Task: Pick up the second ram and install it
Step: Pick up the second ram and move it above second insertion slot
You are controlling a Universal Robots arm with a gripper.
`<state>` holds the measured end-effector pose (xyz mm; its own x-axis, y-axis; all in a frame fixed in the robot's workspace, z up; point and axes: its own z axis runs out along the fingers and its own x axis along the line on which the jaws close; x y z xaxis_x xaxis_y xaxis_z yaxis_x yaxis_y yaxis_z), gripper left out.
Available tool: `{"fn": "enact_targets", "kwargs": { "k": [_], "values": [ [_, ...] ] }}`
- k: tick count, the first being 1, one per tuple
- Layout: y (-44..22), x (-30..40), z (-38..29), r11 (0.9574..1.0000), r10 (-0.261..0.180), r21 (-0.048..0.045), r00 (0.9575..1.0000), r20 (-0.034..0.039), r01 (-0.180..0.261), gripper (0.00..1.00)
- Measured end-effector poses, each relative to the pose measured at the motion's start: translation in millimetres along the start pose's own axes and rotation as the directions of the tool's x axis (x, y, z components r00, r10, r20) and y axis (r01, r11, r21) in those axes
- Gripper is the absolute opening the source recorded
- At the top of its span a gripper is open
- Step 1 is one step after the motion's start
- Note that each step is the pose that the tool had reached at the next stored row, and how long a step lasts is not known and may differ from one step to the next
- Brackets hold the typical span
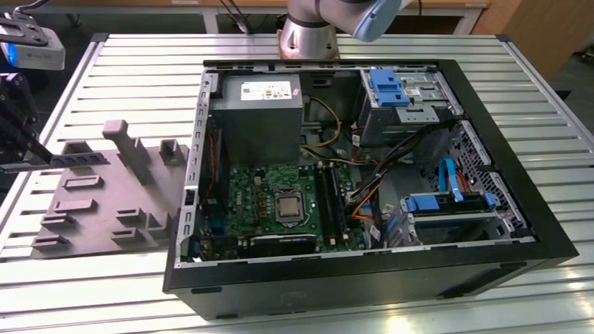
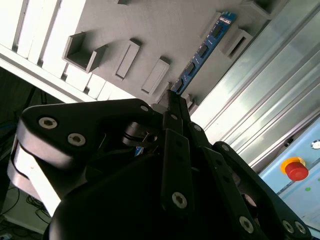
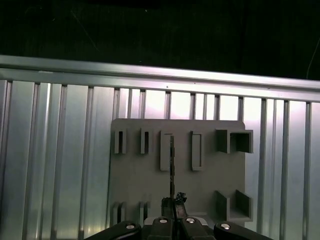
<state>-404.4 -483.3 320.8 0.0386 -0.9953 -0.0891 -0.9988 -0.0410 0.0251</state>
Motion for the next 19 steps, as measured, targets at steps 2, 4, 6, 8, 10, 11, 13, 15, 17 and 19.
{"fn": "enact_targets", "kwargs": {
  "k": [2, 4, 6, 8, 10, 11, 13, 15, 17, 19],
  "values": [
    [0.0, -0.1, -0.9, 1.0, 0.0, 0.0, 1.0, 0.0003, 0.0, 0.12],
    [0.0, -0.3, -1.8, 1.0, 0.0, 0.0001, 1.0, 0.0004, 0.0, 0.12],
    [0.0, -0.4, -1.9, 1.0, 0.0, 0.0002, 1.0, 0.0005, 0.0, 0.12],
    [0.0, -0.6, -2.4, 1.0, 0.0, 0.0001, 1.0, 0.0004, 0.0, 0.12],
    [0.1, -1.0, -2.8, 1.0, 0.0, -0.0001, 1.0, 0.0003, 0.0, 0.12],
    [0.1, -1.2, -2.9, 1.0, 0.0, -0.0001, 1.0, 0.0003, 0.0, 0.12],
    [0.0, -1.8, -3.3, 1.0, 0.0, 0.0, 1.0, 0.0004, 0.0, 0.12],
    [0.0, -1.9, -3.5, 1.0, 0.0, 0.0001, 1.0, 0.0004, 0.0, 0.12],
    [0.0, -2.1, -3.7, 1.0, 0.0, 0.0, 1.0, 0.0003, 0.0, 0.12],
    [0.0, -2.8, -4.9, 1.0, 0.0, 0.0, 1.0, 0.0004, 0.0, 0.12]
  ]
}}
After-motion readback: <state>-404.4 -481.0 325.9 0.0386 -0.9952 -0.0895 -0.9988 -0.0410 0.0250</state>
